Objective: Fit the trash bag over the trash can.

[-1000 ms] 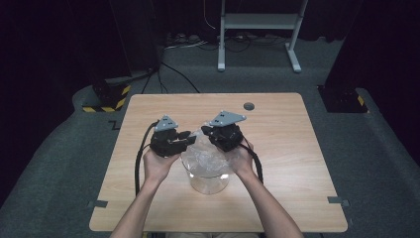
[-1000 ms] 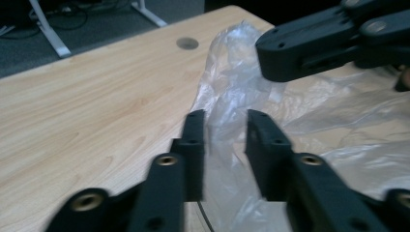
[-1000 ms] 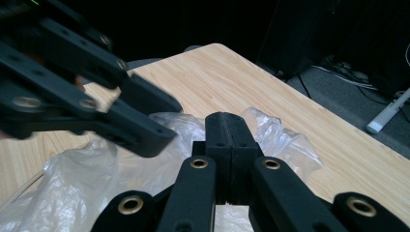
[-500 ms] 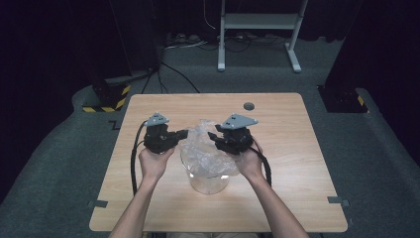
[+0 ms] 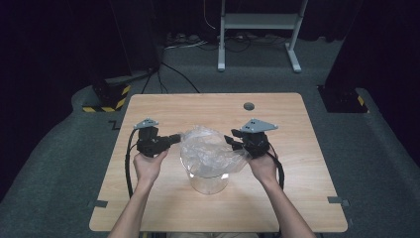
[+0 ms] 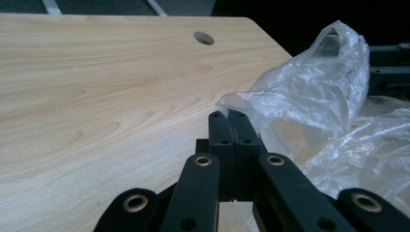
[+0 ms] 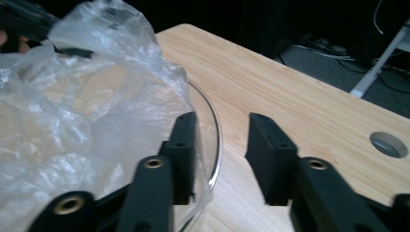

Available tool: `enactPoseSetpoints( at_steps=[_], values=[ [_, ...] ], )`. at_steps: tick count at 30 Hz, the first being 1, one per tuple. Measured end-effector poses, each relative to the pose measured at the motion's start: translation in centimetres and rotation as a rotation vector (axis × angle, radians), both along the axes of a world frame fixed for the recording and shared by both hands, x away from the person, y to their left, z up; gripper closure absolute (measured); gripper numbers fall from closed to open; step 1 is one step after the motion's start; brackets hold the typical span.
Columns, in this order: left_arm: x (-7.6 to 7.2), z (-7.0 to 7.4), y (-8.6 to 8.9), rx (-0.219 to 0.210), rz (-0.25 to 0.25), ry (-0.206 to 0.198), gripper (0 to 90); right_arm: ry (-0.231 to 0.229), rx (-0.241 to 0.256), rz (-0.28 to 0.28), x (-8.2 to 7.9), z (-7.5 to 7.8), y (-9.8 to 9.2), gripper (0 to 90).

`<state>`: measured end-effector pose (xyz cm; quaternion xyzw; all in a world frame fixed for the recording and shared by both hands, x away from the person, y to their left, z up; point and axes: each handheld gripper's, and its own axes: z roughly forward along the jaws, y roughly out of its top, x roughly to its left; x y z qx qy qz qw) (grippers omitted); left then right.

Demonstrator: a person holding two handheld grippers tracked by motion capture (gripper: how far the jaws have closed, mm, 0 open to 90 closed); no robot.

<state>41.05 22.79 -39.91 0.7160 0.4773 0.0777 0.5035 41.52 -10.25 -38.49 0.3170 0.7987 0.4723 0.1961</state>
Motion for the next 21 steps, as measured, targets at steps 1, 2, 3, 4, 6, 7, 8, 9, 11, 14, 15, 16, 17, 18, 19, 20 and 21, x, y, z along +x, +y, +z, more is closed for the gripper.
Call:
enactPoseSetpoints(
  at_steps=[1, 2, 3, 4, 6, 7, 8, 9, 11, 14, 15, 16, 17, 18, 19, 20, 21],
  values=[
    [0.0, 0.1, 0.1, -0.003, -0.004, -0.011, 87.8, 0.0, 0.006, 0.005, 0.0, 0.1, 0.0, 68.7],
    [-0.2, 0.2, 0.0, -0.013, -0.007, -0.025, 82.7, -0.002, 0.007, 0.009, 0.1, 0.1, 0.0, 71.7],
    [-0.3, 0.4, -0.1, -0.021, -0.015, -0.05, 74.9, -0.004, 0.009, 0.015, 0.1, 0.2, 0.1, 74.6],
    [-0.4, 0.6, -0.2, -0.034, -0.028, -0.073, 60.3, -0.007, 0.008, 0.018, 0.1, 0.3, 0.2, 77.3],
    [-0.4, 1.1, -0.4, -0.091, -0.065, -0.106, 55.4, -0.015, 0.012, 0.027, 0.2, 0.4, 0.5, 81.3],
    [-0.3, 1.4, -0.6, -0.091, -0.075, -0.117, 51.1, -0.015, 0.013, 0.031, 0.3, 0.5, 0.6, 82.9],
    [-0.3, 1.6, -0.9, -0.083, -0.078, -0.13, 48.4, -0.012, 0.01, 0.034, 0.4, 0.5, 0.8, 84.2],
    [-0.3, 1.9, -1.2, -0.069, -0.079, -0.134, 47.3, -0.012, 0.006, 0.038, 0.5, 0.5, 1.0, 85.3],
    [-0.1, 2.1, -1.8, -0.029, -0.084, -0.139, 49.3, -0.008, 0.001, 0.04, 0.7, 0.5, 1.4, 87.1],
    [0.3, 2.1, -2.4, -0.02, -0.069, -0.121, 65.3, -0.013, 0.002, 0.043, 0.9, 0.4, 1.8, 88.8],
    [0.6, 2.0, -2.4, -0.041, -0.062, -0.11, 70.5, -0.011, 0.002, 0.043, 1.0, 0.5, 1.8, 89.2],
    [0.8, 1.9, -2.3, -0.06, -0.052, -0.094, 76.1, -0.011, 0.002, 0.043, 1.2, 0.5, 1.9, 89.4],
    [1.1, 1.7, -2.2, -0.077, -0.038, -0.083, 79.5, -0.006, 0.004, 0.041, 1.3, 0.5, 2.0, 89.6],
    [1.3, 1.6, -2.0, -0.087, -0.028, -0.074, 83.0, -0.006, 0.004, 0.04, 1.5, 0.6, 2.0, 89.7],
    [1.4, 1.5, -1.9, -0.094, -0.015, -0.061, 85.5, 0.004, 0.011, 0.036, 1.7, 0.6, 2.0, 89.7],
    [1.5, 1.4, -1.8, -0.093, -0.006, -0.056, 87.4, 0.009, 0.015, 0.036, 2.0, 0.6, 2.0, 89.8],
    [1.6, 1.4, -1.7, -0.091, 0.001, -0.052, 88.4, 0.012, 0.015, 0.034, 2.3, 0.6, 2.1, 89.8]
  ],
)
